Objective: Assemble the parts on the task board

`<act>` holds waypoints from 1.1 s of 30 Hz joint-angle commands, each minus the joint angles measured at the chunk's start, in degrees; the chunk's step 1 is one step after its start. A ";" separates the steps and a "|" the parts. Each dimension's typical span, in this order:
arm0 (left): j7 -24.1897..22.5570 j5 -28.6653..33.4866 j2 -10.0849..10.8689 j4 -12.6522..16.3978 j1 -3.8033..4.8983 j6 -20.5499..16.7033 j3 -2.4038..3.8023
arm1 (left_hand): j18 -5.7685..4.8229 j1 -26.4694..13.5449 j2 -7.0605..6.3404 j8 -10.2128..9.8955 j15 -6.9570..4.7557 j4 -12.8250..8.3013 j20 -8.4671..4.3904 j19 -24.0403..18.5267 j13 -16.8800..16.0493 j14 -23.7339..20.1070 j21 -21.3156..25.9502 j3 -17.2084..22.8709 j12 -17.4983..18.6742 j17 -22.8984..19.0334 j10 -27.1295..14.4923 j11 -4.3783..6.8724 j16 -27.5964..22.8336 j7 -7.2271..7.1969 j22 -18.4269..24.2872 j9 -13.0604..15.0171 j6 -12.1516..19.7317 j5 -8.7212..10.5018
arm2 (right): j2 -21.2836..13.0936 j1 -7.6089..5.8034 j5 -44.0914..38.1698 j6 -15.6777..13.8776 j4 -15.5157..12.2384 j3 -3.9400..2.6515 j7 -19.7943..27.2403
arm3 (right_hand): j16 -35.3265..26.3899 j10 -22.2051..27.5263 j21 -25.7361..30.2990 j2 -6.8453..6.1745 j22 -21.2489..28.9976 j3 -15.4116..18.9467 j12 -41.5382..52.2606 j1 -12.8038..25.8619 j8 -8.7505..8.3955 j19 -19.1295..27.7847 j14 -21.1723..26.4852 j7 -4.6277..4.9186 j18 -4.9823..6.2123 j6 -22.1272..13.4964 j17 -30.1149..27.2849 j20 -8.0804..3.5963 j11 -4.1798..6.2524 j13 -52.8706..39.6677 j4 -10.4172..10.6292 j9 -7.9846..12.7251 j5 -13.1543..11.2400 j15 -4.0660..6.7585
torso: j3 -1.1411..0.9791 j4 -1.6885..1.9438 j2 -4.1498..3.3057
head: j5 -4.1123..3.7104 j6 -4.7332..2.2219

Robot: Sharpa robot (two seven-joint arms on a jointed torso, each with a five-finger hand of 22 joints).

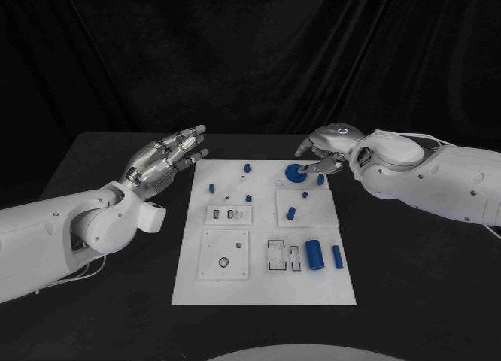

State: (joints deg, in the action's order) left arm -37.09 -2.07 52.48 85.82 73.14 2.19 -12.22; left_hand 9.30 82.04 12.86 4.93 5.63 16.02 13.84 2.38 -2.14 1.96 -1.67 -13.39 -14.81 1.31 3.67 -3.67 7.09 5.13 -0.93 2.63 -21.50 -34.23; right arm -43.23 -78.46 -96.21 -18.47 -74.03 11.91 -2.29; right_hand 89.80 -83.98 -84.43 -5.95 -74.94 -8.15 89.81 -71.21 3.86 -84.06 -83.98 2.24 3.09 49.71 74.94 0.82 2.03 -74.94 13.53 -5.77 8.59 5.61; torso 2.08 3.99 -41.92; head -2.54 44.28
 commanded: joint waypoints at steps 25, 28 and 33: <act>-0.43 -0.01 -0.34 -0.19 -0.02 1.52 0.06 | 1.11 0.72 0.10 0.25 0.28 0.04 -0.05 -0.18 0.03 -0.30 0.18 0.44 -0.26 -0.01 -0.06 -0.35 0.01 0.14 0.08 0.07 -0.13 -0.34 | 3.64 1.76 -0.57 0.94 4.35 -0.03 -2.54 | -2.07 -6.02 0.16 0.96 -9.54 -0.94 0.19 -1.89 0.45 -1.93 -5.18 1.24 -1.05 -1.17 11.50 0.07 -0.34 -15.06 -3.34 0.21 1.58 -0.13 | 0.00 -0.02 0.05 | 0.67 -0.12; -0.50 -0.01 -0.35 -0.22 -0.03 1.54 0.06 | 1.11 0.72 0.10 0.25 0.28 0.04 -0.05 -0.18 0.03 -0.30 0.18 0.44 -0.26 -0.01 -0.06 -0.35 0.01 0.14 0.08 0.07 -0.13 -0.34 | 3.96 1.78 -0.57 1.17 4.68 -0.03 -2.75 | -2.09 -6.02 0.20 0.96 -9.53 -0.86 0.19 -1.84 0.50 -1.91 -5.19 1.32 -1.04 -1.05 11.48 0.15 -0.43 -15.06 -3.46 0.15 0.88 -0.20 | 0.03 -0.03 0.04 | 0.60 -0.11; -0.61 -0.01 -0.46 -0.26 -0.03 1.60 0.06 | 1.11 0.76 0.10 0.30 0.36 0.02 -0.05 -0.17 0.02 -0.26 0.17 0.50 -0.34 0.02 -0.04 -0.40 0.15 0.16 0.08 0.09 -0.27 -0.41 | 4.36 1.88 -0.57 1.63 5.25 -0.03 -3.08 | -2.09 -6.02 0.23 0.89 -9.57 -0.70 0.19 -1.81 0.83 -1.92 -5.20 1.46 -1.04 -0.40 11.49 0.25 -0.56 -15.06 -3.71 -0.15 -0.05 -0.28 | 0.02 -0.13 0.01 | 0.75 -0.08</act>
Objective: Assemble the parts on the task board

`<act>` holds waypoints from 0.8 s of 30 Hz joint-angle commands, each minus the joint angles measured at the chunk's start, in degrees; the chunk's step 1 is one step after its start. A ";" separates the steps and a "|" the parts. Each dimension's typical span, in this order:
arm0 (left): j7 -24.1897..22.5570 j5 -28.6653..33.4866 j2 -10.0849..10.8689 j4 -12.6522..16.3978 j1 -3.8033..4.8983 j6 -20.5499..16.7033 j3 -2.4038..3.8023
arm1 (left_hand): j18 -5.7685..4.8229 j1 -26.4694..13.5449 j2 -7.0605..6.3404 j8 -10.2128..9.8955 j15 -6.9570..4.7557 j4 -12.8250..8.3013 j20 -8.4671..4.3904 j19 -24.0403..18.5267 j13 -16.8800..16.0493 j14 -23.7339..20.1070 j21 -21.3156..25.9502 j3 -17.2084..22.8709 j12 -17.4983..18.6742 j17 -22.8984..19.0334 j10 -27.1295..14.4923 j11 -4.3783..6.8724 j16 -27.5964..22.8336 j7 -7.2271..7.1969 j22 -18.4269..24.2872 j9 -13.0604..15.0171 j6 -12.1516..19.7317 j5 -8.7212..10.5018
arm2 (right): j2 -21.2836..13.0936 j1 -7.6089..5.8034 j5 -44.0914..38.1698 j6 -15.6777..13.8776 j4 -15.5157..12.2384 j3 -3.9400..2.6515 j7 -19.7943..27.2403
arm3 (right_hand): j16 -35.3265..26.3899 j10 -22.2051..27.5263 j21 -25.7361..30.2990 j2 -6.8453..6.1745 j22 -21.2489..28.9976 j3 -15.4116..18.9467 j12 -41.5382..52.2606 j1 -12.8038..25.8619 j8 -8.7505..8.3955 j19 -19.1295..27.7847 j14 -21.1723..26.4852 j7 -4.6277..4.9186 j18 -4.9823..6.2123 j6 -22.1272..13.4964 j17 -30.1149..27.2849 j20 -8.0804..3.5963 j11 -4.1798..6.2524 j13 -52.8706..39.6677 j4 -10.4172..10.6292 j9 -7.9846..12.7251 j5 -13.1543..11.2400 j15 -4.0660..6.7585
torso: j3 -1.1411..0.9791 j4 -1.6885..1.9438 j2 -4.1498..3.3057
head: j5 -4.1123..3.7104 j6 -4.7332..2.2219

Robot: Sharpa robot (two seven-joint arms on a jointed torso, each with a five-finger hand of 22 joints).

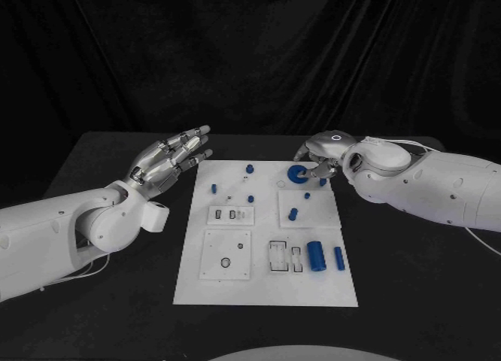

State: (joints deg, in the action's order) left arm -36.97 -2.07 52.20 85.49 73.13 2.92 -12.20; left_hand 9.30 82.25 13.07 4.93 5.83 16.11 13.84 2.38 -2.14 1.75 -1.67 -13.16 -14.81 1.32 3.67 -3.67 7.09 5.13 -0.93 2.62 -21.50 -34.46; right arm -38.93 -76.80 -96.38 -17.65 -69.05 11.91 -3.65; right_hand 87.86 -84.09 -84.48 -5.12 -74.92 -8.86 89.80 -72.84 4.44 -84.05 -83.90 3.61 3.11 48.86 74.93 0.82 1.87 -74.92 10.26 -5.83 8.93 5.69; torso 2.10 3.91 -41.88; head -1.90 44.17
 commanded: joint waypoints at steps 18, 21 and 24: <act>-0.67 -0.01 -0.22 0.00 -0.09 1.19 0.05 | 1.12 0.62 -0.13 0.34 0.25 -0.11 -0.04 -0.16 0.00 0.01 0.16 0.35 -0.41 0.03 -0.01 -0.44 0.27 0.20 0.08 0.10 -0.34 -0.27 | 1.38 1.66 -0.40 2.27 2.85 -0.03 -1.56 | -0.22 -5.91 0.50 0.00 -9.50 0.27 0.20 -0.06 1.23 -1.82 -5.27 0.50 -1.01 2.27 11.40 0.49 -0.73 -15.08 -0.74 -1.15 -1.24 -0.61 | -0.05 -0.06 -0.04 | 0.44 0.30; -0.62 -0.01 -0.28 -0.02 -0.10 1.24 0.05 | 1.12 0.62 -0.13 0.34 0.25 -0.11 -0.04 -0.16 0.00 0.01 0.16 0.35 -0.41 0.03 -0.01 -0.44 0.27 0.20 0.08 0.10 -0.34 -0.27 | 1.44 1.78 -0.40 2.20 2.97 -0.03 -1.22 | -0.26 -5.91 0.55 0.09 -9.49 0.23 0.20 -0.17 1.51 -1.80 -5.26 0.56 -0.99 2.73 11.36 0.55 -0.79 -15.08 -0.87 -1.53 -0.88 -0.69 | -0.03 -0.09 -0.04 | 0.47 0.35; -0.61 -0.01 -0.35 -0.06 -0.12 1.27 0.05 | 1.12 0.68 -0.15 0.35 0.28 -0.14 -0.03 -0.17 0.00 0.04 0.17 0.42 -0.44 0.04 0.00 -0.48 0.30 0.23 0.08 0.10 -0.32 -0.36 | 1.49 1.86 -0.40 1.96 3.11 -0.03 -0.72 | -0.27 -5.91 0.64 0.38 -9.48 -0.09 0.20 -0.70 1.94 -1.76 -5.26 0.61 -0.97 3.41 11.34 0.60 -0.88 -15.08 -1.43 -2.25 1.92 -0.71 | -0.03 -0.06 -0.02 | 0.44 0.38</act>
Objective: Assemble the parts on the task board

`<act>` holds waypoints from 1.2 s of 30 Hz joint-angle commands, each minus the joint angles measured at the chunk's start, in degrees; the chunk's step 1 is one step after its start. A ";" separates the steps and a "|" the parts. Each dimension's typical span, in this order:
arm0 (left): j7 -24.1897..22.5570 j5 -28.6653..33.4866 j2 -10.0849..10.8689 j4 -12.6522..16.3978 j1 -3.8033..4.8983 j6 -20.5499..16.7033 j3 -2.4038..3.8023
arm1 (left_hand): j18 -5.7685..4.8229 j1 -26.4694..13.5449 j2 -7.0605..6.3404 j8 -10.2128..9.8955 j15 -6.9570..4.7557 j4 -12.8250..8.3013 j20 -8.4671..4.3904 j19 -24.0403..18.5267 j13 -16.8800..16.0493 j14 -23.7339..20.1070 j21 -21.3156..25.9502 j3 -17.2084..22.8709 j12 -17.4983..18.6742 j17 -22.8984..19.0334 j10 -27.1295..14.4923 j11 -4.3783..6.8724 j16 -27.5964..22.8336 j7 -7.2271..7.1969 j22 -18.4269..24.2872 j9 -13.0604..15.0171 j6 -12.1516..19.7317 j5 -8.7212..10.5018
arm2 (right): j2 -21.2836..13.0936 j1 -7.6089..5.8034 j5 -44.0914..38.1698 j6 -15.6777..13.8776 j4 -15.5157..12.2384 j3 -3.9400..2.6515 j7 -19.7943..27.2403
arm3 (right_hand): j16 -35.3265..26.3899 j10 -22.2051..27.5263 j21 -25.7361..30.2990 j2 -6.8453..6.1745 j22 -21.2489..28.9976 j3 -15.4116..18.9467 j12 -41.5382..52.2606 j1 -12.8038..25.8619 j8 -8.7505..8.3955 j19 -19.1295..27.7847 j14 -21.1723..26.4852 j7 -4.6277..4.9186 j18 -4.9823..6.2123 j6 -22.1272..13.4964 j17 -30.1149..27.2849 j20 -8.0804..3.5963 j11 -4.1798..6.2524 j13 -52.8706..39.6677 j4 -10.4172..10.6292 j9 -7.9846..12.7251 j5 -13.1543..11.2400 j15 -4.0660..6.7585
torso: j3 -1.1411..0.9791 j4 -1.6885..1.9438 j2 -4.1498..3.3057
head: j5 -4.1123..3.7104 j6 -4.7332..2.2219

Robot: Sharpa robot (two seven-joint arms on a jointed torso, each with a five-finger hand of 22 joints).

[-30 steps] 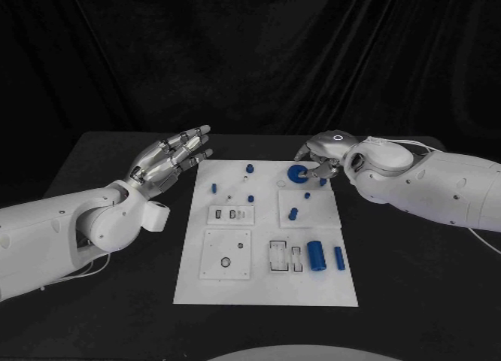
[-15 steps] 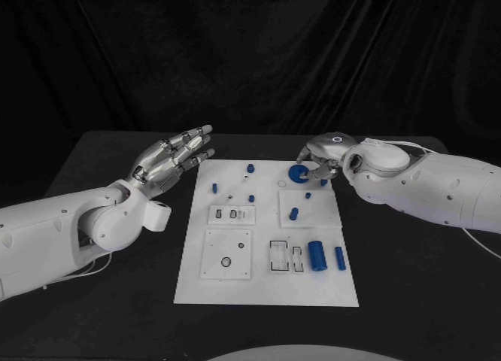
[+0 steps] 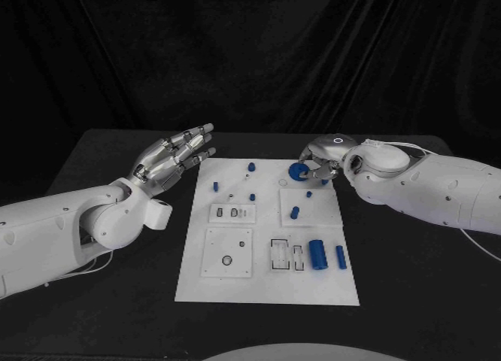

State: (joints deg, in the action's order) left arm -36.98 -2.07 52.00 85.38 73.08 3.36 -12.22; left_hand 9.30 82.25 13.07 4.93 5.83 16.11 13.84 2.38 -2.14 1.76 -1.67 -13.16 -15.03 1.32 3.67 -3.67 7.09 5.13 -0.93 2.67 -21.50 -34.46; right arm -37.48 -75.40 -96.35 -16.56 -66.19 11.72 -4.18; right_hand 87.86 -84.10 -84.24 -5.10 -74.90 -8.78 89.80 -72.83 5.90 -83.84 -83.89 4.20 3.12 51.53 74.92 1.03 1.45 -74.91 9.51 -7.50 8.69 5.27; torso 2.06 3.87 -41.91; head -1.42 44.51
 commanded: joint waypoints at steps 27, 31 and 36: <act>-0.11 0.00 -0.19 -0.16 -0.11 0.85 0.06 | 1.12 0.71 -0.11 0.34 0.30 -0.13 -0.03 -0.16 0.00 0.05 0.17 0.50 -0.24 0.04 0.00 -0.50 0.33 0.25 0.08 0.04 -0.22 -0.45 | -2.21 -4.14 0.60 -3.17 -8.64 0.15 2.21 | -0.45 -5.90 0.12 -0.03 -10.32 -3.86 0.20 0.05 7.07 -2.47 -5.25 -0.71 -1.16 3.00 11.12 -0.24 0.16 -15.09 -3.63 -8.84 24.47 0.38 | 0.14 0.09 -0.01 | 0.28 0.38; -0.07 0.00 -0.40 -0.33 -0.11 0.93 0.06 | 1.12 0.71 -0.11 0.34 0.30 -0.13 -0.03 -0.16 0.00 0.05 0.17 0.50 -0.24 0.04 0.00 -0.50 0.33 0.25 0.08 0.04 -0.22 -0.45 | -0.79 -4.64 0.90 -1.58 -9.14 0.15 2.45 | -0.57 -5.90 0.04 -0.05 -10.40 -4.00 0.20 0.36 7.00 -2.53 -5.22 -0.63 -1.18 2.84 10.93 -0.23 0.13 -15.09 -3.46 -8.91 24.68 0.35 | 0.15 0.07 0.00 | 0.29 0.34; -0.03 0.00 -0.58 -0.43 -0.11 1.03 0.06 | 1.12 0.74 -0.08 0.33 0.31 -0.13 -0.03 -0.18 0.00 0.06 0.18 0.56 -0.25 0.04 0.00 -0.51 0.35 0.25 0.09 0.03 -0.16 -0.49 | 2.08 -4.78 1.06 0.41 -7.96 0.15 2.90 | -0.55 -5.90 -0.02 -0.04 -10.46 -4.13 0.20 0.60 6.91 -2.57 -5.23 -0.58 -1.20 2.81 10.95 -0.21 0.09 -15.09 -3.31 -8.94 24.58 0.30 | 0.07 0.10 -0.02 | 0.49 0.38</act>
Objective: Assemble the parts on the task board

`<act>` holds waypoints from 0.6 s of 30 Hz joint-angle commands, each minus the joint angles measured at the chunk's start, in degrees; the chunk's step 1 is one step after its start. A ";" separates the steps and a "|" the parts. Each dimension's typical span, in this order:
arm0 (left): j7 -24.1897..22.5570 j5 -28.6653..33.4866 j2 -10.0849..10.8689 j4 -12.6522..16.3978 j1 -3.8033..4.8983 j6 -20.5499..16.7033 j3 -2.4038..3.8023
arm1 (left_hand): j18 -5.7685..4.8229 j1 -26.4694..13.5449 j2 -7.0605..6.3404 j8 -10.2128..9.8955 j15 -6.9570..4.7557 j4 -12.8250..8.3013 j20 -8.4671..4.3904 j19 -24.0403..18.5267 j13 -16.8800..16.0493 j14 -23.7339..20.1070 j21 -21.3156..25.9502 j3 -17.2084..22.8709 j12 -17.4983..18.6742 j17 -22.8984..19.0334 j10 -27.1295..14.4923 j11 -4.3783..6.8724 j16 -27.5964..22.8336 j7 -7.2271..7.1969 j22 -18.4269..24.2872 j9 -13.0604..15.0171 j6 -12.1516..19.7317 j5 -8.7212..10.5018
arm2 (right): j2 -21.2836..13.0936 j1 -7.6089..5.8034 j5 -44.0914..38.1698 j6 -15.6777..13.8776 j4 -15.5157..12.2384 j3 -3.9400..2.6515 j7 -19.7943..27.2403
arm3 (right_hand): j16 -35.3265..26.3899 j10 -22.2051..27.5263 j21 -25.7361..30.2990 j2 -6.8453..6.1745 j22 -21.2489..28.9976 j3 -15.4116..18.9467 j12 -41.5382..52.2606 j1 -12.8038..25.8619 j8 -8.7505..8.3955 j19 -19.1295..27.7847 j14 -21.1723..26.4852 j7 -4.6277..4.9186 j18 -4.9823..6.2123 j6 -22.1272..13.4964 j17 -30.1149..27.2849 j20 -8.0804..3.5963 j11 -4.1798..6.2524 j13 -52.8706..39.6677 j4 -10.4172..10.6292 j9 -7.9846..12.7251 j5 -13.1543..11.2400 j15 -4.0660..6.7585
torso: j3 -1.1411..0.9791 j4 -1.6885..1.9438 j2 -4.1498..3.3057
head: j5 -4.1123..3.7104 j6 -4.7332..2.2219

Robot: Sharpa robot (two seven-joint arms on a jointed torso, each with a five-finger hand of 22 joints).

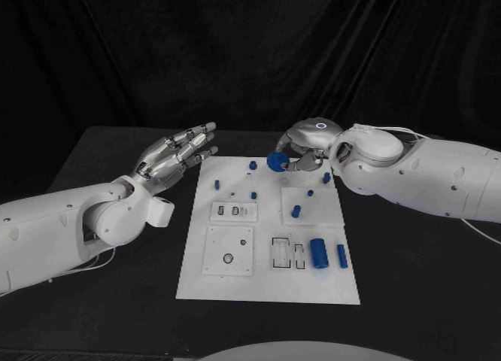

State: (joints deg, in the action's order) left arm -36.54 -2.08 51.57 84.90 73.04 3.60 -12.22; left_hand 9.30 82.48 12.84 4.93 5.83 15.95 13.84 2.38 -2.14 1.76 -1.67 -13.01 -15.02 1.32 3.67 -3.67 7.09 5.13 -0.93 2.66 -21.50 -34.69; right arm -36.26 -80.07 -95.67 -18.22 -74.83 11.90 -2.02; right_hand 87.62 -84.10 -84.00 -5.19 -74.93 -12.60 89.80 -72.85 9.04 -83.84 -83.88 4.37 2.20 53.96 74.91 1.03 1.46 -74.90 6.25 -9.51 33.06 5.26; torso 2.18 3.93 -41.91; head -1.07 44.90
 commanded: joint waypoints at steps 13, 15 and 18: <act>-0.32 0.00 -0.38 0.01 -0.07 0.80 0.05 | 1.11 0.53 0.18 0.33 0.32 0.02 -0.03 -0.19 -0.01 0.07 0.18 0.45 -0.34 0.05 0.02 -0.52 0.40 0.26 0.09 0.04 -0.17 -0.28 | 7.50 0.97 0.46 3.65 6.34 -0.04 1.57 | -0.30 -5.90 -0.28 0.04 -10.46 -0.43 0.20 0.82 3.64 -2.59 -5.24 -0.68 -0.30 0.32 10.96 -0.15 0.08 -15.10 0.05 -6.95 -0.06 0.21 | -0.09 0.03 -0.04 | 0.33 -0.01; -0.30 0.00 -0.45 -0.02 -0.07 0.82 0.05 | 1.11 0.53 0.18 0.33 0.32 0.02 -0.03 -0.19 -0.01 0.07 0.18 0.45 -0.34 0.05 0.02 -0.52 0.40 0.26 0.09 0.04 -0.17 -0.28 | 8.31 1.10 0.46 3.85 6.98 -0.04 1.66 | -0.30 -5.90 -0.28 0.04 -10.46 -0.43 0.20 0.82 3.64 -2.59 -5.24 -0.68 -0.30 0.32 10.96 -0.15 0.08 -15.10 0.05 -6.95 -0.06 0.21 | -0.07 0.04 -0.05 | 0.29 0.03; -0.28 0.00 -0.52 -0.05 -0.07 0.83 0.05 | 1.11 0.53 0.18 0.33 0.32 0.02 -0.03 -0.19 -0.01 0.07 0.18 0.45 -0.34 0.05 0.02 -0.52 0.40 0.26 0.09 0.04 -0.17 -0.28 | 9.11 1.24 0.46 4.24 7.64 -0.04 1.71 | -0.30 -5.90 -0.28 0.03 -10.47 -0.48 0.20 0.87 3.56 -2.59 -5.24 -0.64 -0.31 0.23 10.97 -0.13 0.06 -15.10 0.07 -6.94 -0.14 0.17 | -0.06 -0.01 -0.05 | 0.29 0.04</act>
State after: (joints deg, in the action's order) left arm -36.31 -2.08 51.18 84.79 73.03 3.74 -12.22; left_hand 9.31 82.48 12.84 4.93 5.83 15.95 13.84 2.38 -2.14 1.76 -1.67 -13.01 -15.02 1.32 3.67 -3.67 7.31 5.13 -0.94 2.66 -21.50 -34.68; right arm -27.29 -78.99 -95.21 -15.18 -67.48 11.91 -0.83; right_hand 87.62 -84.10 -84.00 -5.28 -74.92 -12.75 89.80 -72.18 9.08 -83.84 -83.89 4.35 2.22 53.95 74.90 1.03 1.46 -74.94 6.41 -9.52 33.00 5.26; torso 2.12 3.98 -41.96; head -0.75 44.92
